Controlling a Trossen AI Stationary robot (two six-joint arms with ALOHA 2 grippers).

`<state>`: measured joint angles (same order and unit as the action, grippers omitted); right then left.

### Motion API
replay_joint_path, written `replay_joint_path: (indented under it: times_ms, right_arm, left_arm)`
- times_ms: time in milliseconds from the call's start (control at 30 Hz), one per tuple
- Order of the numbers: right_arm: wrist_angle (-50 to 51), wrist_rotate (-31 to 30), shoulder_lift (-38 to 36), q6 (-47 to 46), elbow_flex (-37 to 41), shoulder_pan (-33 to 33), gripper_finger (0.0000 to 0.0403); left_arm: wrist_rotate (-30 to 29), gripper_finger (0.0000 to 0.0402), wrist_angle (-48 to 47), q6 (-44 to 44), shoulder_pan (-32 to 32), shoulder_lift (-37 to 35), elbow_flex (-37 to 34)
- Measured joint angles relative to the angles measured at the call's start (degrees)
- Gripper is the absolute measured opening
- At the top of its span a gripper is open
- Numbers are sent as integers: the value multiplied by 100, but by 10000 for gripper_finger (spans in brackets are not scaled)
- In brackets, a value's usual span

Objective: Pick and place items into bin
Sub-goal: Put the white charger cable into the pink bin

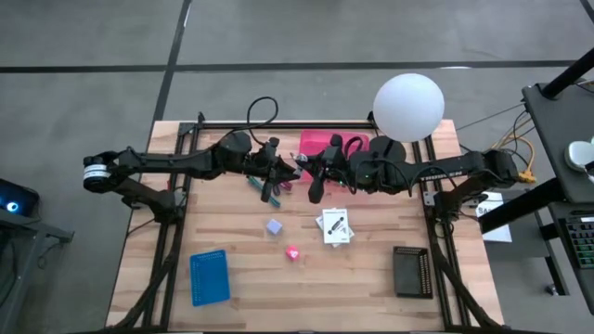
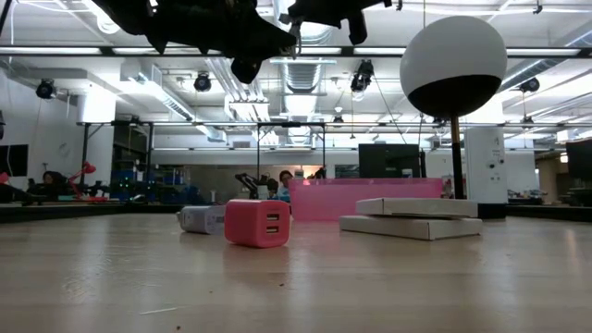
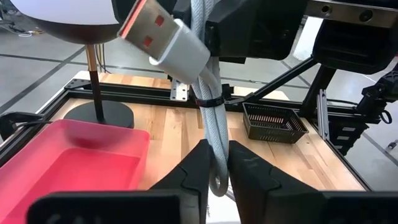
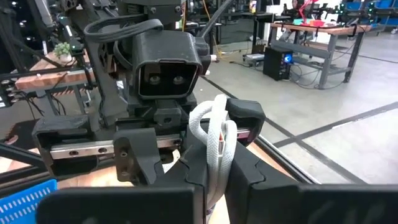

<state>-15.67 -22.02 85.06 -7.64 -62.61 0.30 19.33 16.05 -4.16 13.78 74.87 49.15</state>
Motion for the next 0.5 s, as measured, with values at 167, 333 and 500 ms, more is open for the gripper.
replay_joint_path:
  times_ms: [167, 333, 500]
  right_arm:
    - [288, -48, -38, 7, 0, -51, 13]
    - [586, -46, -101, 12, 0, -152, 13]
    - [1109, -84, -197, 34, 7, -312, 13]
  left_arm:
    - [-4, 71, -4, -4, 2, 0, 0]
    - [-11, 91, -84, -15, 2, 0, 0]
    - [24, 95, -335, -15, -2, -139, 9]
